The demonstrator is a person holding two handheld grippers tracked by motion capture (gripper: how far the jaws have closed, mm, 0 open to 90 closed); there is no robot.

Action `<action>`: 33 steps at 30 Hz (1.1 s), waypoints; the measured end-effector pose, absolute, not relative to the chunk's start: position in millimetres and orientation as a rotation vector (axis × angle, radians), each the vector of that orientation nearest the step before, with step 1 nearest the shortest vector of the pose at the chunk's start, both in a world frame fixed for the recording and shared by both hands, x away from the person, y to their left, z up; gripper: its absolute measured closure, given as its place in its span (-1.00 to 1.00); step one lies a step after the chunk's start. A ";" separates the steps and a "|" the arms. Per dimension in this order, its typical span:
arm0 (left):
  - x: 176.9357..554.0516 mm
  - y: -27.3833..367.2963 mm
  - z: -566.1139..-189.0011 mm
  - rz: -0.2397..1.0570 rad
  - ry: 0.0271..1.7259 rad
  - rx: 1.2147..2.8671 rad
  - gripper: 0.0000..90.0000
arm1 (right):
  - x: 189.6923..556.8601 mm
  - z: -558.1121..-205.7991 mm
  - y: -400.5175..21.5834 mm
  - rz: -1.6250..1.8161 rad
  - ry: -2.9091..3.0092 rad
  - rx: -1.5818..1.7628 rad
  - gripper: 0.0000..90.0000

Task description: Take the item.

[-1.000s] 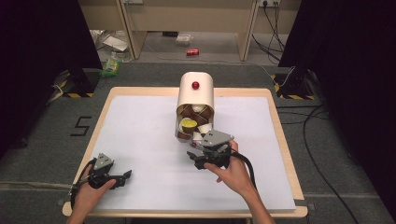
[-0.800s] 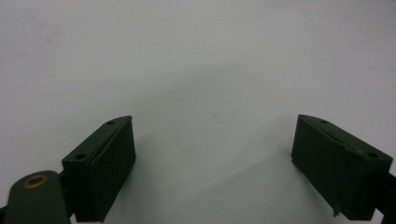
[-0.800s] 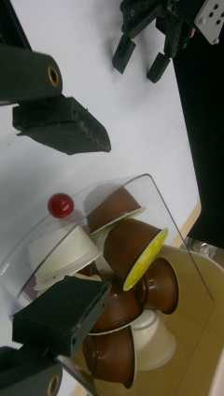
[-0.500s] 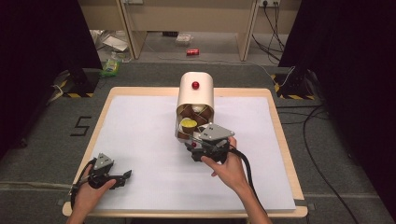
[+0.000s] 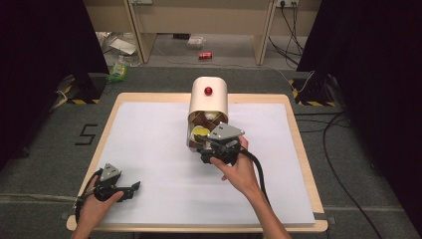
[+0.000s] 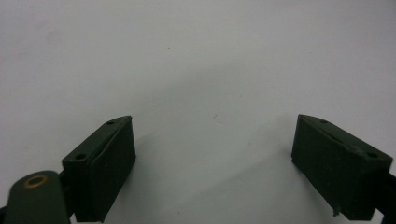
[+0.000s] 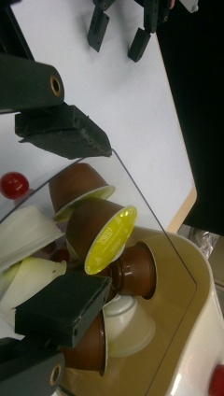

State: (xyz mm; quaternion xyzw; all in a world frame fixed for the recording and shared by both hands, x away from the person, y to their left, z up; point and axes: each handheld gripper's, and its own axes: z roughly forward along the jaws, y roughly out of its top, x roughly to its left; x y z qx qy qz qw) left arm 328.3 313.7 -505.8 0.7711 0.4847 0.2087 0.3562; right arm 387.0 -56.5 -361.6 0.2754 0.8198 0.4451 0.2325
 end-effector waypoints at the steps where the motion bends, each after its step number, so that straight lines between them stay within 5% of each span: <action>1: 328.3 313.7 -505.8 0.539 1.252 1.992 -0.71 | 387.0 -361.6 -56.5 1.223 2.252 0.757 -0.29; 33: 328.3 313.7 -505.8 0.538 1.252 1.991 -0.72 | 420.0 -370.0 -39.3 1.110 2.292 0.886 -0.14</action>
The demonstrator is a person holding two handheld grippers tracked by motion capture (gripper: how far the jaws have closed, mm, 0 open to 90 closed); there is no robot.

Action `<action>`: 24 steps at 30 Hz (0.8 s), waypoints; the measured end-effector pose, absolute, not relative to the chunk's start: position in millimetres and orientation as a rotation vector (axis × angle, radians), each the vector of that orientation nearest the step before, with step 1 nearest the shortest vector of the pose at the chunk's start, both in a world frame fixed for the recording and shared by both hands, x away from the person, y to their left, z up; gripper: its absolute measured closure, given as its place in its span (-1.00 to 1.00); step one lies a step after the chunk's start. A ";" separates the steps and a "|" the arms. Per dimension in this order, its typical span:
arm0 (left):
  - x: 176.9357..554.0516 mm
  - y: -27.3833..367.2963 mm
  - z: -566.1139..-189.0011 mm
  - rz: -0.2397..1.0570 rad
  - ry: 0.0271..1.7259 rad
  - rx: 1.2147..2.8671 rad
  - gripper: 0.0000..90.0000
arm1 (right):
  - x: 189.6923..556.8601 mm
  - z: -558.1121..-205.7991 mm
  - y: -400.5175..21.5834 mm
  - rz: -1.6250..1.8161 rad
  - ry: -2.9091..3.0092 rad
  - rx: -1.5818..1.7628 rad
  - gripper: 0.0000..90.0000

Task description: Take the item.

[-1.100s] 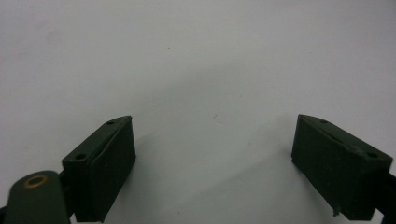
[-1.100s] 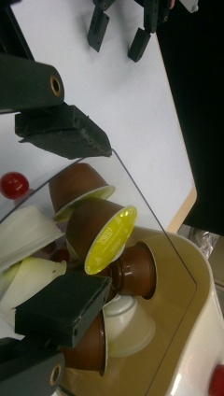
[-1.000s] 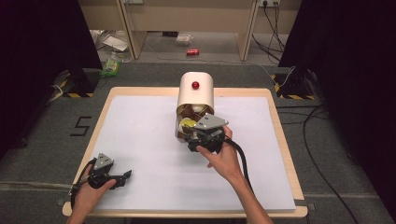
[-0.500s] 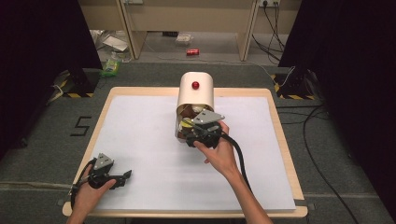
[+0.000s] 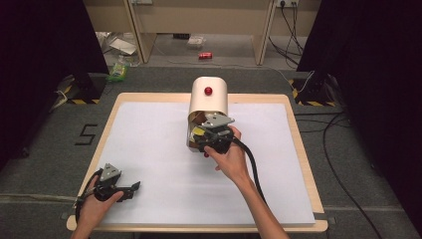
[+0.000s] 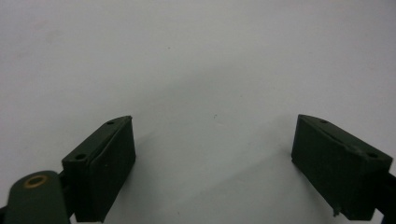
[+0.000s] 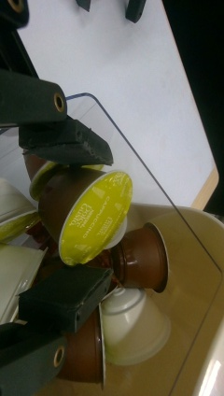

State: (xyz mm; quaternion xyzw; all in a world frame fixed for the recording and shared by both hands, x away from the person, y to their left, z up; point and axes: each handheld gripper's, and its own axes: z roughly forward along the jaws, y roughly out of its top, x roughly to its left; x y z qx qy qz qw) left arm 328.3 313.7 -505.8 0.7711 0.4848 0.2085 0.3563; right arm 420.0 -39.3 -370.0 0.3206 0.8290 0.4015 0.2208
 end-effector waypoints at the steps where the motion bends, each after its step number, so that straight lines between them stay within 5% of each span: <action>1: 328.3 313.6 -505.8 0.539 1.252 1.990 -0.72 | 421.0 -371.5 -38.4 1.090 2.291 0.888 -0.14; 24: 328.3 313.7 -505.8 0.539 1.252 1.991 -0.72 | 424.1 -371.2 -35.5 1.097 2.284 0.870 -0.13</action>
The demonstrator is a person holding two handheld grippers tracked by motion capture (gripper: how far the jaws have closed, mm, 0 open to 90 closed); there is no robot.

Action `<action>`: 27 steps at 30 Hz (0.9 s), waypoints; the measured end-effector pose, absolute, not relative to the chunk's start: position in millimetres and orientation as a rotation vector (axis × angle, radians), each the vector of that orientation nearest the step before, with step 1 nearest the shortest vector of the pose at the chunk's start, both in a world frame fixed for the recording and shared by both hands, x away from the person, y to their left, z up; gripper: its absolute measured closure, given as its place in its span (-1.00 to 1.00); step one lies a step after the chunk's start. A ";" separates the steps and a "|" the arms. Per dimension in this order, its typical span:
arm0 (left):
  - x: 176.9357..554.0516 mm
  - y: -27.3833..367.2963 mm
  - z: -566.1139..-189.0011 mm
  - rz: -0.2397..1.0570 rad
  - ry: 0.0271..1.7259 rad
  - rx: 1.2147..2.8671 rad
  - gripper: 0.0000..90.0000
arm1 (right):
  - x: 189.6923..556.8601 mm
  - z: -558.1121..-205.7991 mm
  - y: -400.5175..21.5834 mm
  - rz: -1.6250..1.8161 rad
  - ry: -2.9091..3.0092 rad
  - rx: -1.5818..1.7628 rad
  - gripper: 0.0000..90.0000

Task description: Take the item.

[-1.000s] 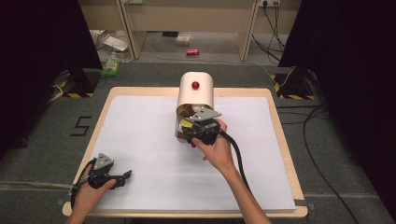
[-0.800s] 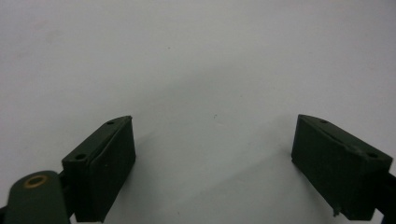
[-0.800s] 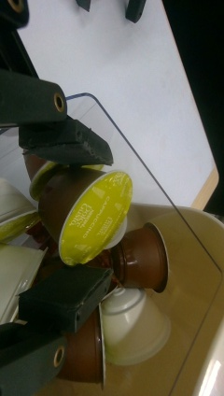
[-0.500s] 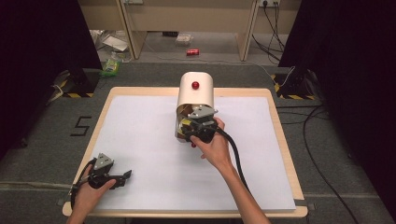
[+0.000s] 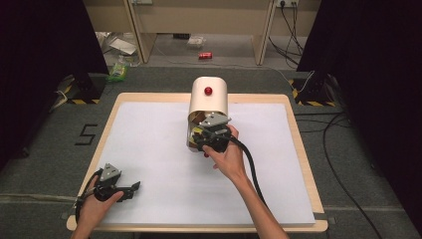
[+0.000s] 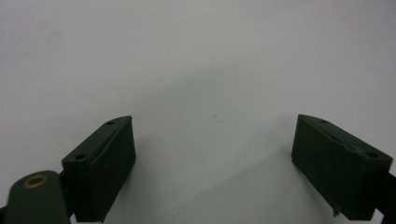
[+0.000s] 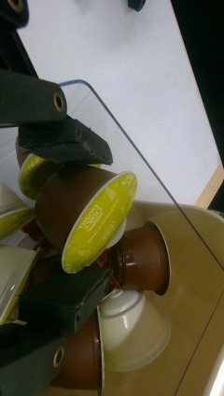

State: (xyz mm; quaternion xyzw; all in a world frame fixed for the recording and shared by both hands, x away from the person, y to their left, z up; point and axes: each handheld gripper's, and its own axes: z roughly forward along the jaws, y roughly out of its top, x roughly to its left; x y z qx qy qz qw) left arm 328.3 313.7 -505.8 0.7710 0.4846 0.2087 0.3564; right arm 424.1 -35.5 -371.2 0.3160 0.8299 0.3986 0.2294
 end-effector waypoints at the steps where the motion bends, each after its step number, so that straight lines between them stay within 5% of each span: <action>1: 328.3 313.8 -505.7 0.539 1.252 1.992 -0.71 | 423.1 -370.5 -35.5 1.108 2.279 0.867 -0.13; 27: 328.2 313.5 -505.8 0.541 1.252 1.990 -0.71 | 390.8 -346.2 -79.7 1.189 2.252 0.843 -0.13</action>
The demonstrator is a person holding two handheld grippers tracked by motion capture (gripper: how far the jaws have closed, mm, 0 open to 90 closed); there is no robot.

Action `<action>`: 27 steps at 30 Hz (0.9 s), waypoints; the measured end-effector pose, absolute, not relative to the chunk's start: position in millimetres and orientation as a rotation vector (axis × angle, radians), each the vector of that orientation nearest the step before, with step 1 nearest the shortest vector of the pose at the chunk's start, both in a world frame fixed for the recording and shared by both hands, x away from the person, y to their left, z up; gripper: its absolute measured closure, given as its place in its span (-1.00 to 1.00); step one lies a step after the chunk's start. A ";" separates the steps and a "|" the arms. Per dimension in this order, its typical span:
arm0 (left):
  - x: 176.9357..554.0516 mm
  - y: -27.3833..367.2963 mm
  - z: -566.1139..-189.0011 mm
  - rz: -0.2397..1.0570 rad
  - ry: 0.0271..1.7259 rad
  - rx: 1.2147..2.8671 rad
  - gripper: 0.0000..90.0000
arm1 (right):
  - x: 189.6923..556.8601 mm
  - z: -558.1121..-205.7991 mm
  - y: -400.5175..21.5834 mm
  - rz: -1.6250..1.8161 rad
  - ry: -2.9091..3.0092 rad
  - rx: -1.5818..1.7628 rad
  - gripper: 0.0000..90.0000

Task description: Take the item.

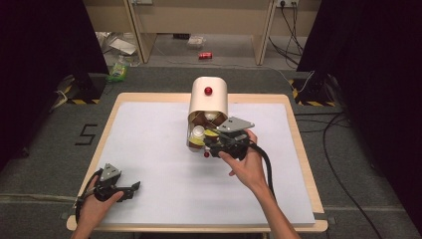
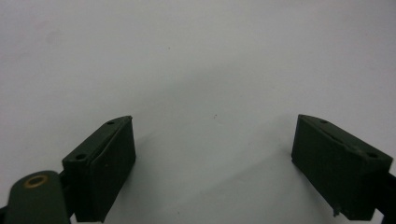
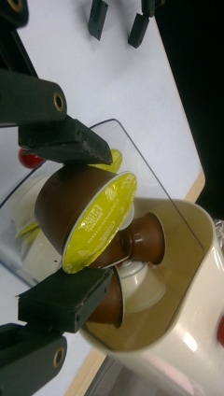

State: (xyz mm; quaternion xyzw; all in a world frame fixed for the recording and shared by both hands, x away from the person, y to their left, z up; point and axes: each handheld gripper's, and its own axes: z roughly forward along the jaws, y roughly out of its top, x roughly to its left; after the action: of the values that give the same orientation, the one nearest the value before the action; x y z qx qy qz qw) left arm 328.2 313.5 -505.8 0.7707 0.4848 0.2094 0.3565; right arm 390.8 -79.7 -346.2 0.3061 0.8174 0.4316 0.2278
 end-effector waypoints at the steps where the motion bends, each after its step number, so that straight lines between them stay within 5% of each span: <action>1: 328.2 313.5 -505.8 0.541 1.252 1.990 -0.71 | 390.3 -345.9 -82.3 1.189 2.251 0.846 -0.13; 27: 328.2 313.5 -505.8 0.541 1.253 1.990 -0.71 | 376.0 -352.4 -148.2 1.192 2.174 0.940 -0.13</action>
State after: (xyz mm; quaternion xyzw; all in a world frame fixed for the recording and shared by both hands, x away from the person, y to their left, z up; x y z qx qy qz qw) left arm 328.2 313.5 -505.8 0.7705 0.4851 0.2095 0.3565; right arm 376.0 -148.2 -352.4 0.3439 0.7955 0.4360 0.2425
